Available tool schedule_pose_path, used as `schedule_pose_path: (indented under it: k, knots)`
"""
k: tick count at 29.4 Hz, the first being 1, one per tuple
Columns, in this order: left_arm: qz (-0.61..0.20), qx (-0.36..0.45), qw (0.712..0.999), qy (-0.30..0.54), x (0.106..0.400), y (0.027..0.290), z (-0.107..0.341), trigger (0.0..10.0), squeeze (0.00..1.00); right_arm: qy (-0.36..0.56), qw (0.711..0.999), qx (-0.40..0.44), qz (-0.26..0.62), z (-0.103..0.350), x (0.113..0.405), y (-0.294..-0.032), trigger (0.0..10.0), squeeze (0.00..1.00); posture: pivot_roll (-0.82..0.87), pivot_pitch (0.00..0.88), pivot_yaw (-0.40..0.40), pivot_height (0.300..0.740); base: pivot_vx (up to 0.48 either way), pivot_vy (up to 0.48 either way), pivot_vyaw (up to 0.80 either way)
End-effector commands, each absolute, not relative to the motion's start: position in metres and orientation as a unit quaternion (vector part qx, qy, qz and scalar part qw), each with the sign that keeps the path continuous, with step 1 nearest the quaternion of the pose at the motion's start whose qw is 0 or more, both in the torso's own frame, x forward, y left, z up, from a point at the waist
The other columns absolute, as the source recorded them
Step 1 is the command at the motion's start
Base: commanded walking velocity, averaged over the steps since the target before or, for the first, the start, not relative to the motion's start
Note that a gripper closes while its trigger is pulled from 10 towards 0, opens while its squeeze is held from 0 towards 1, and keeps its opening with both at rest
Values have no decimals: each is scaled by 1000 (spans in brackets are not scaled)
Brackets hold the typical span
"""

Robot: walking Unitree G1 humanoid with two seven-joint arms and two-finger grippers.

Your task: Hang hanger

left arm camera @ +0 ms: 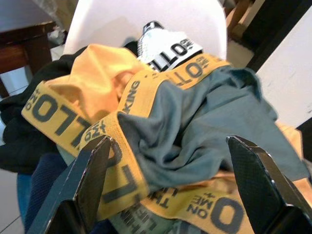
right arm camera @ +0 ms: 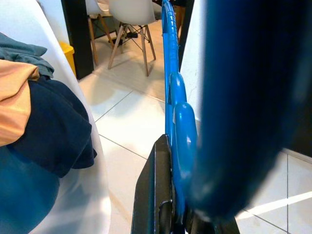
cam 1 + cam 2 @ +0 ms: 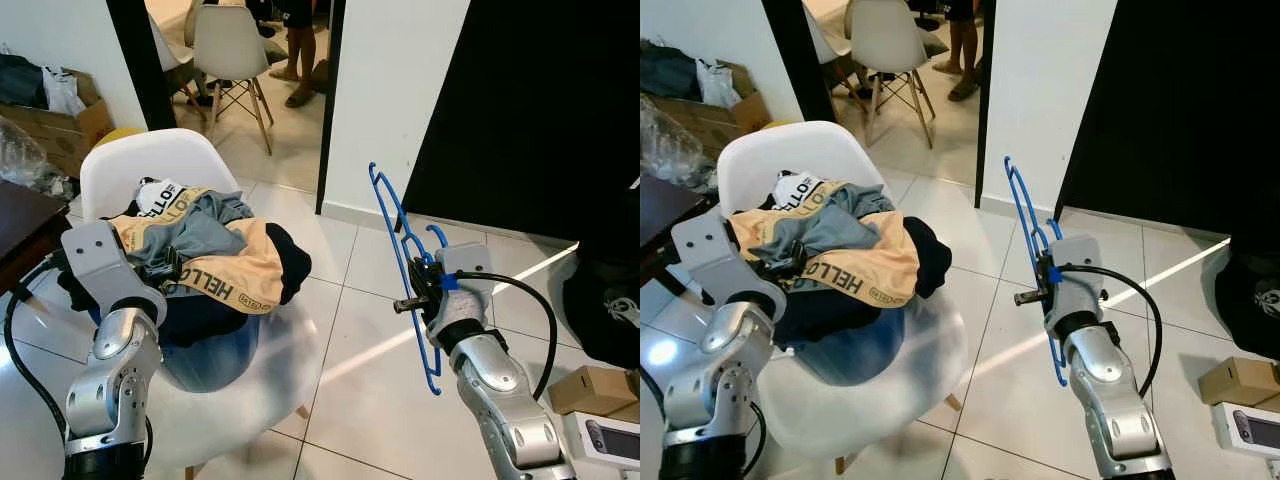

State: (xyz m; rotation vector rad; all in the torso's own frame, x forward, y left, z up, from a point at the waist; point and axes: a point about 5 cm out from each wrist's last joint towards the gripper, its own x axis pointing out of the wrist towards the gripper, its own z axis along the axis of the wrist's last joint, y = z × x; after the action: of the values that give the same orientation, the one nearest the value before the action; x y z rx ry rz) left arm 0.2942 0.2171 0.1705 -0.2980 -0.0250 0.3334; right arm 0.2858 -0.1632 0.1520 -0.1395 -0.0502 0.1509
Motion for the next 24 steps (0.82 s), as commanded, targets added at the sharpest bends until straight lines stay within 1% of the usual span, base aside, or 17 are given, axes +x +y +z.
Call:
schedule_pose_path:
  k: [1, 3, 5, 8, 10, 11, 15, 19, 24]
  knots:
    - [166, -155, 974, -10, 292, 218, 167, 10000, 0, -18, 995, -70, 69, 150, 285, -166, 10000, 0, -22, 159, -17, 740, 0, 0, 0]
    - [165, -161, 973, -4, 292, 218, 164, 10000, 0, -19, 995, -70, 69, 150, 285, -166, 10000, 0, -23, 160, -17, 740, 0, 0, 0]
    - [167, -204, 965, 1, 291, 218, 158, 10000, 0, -18, 995, -70, 69, 150, 285, -166, 10000, 0, -27, 160, -17, 740, 0, 0, 0]
    - [168, -214, 962, 0, 291, 219, 157, 10000, 0, -18, 995, -70, 69, 150, 285, -166, 10000, 0, -27, 160, -17, 740, 0, 0, 0]
    - [169, -228, 959, -5, 290, 220, 157, 10000, 0, -18, 995, -70, 69, 151, 285, -166, 10000, 0, -26, 161, -18, 740, 0, 0, 0]
    - [172, -237, 956, -21, 287, 223, 161, 10000, 0, -18, 995, -70, 69, 151, 285, -166, 10000, 0, -25, 162, -20, 740, 0, 0, 0]
    - [176, -238, 955, -26, 286, 225, 163, 10000, 0, -17, 995, -70, 70, 151, 285, -167, 10000, 0, -25, 162, -20, 740, 0, 0, 0]
    - [197, -226, 953, -25, 282, 234, 160, 10000, 0, -17, 995, -69, 71, 150, 285, -166, 10000, 0, -22, 158, -20, 740, 0, 0, 0]
    - [199, -228, 953, -21, 283, 234, 158, 10000, 0, -17, 995, -69, 71, 150, 285, -166, 10000, 0, -21, 153, -20, 740, 0, 0, 0]
